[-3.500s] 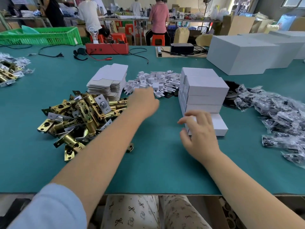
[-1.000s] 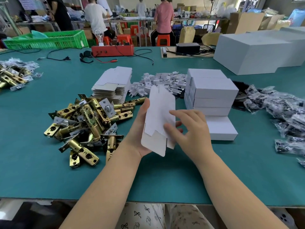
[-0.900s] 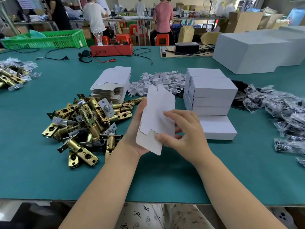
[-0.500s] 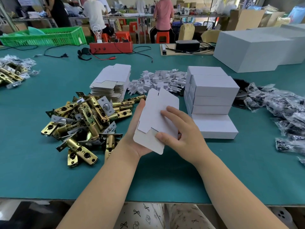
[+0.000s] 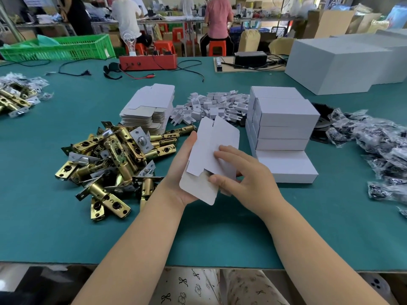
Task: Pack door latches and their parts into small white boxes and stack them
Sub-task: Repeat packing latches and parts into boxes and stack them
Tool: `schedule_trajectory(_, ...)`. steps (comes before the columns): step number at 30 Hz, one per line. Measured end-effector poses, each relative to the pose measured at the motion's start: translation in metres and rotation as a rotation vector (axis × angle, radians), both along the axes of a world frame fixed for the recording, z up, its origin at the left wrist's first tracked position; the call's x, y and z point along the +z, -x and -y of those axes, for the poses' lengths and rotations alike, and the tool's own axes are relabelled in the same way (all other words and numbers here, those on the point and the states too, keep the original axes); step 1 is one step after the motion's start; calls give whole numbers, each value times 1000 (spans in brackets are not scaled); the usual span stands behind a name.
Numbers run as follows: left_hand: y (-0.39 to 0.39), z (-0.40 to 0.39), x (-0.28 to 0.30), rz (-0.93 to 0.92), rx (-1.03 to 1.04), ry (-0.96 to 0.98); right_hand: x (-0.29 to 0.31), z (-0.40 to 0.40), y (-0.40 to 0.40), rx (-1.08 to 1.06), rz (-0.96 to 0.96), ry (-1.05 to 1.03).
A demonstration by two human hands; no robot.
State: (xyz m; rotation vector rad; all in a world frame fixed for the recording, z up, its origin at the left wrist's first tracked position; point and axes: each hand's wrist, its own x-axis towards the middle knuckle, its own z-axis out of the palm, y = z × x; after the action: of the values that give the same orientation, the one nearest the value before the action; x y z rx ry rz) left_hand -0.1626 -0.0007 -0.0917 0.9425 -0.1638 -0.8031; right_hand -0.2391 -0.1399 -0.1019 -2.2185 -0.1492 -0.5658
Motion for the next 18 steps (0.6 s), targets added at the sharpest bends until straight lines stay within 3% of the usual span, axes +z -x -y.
schedule_trajectory(4,4,4,4,-102,-85,166,-3,-10,0,-118,385,150)
schedule_trajectory(6,5,7,3,-108,-107,170,-5,-13,0,-172,466,148)
schedule_trajectory(13,7,15,2,20,72,-2,-4,-9,-1,-226,465,151)
schedule_trajectory(18,7,17,1,232,315,-243,-3,-7,0,-121,243,-115)
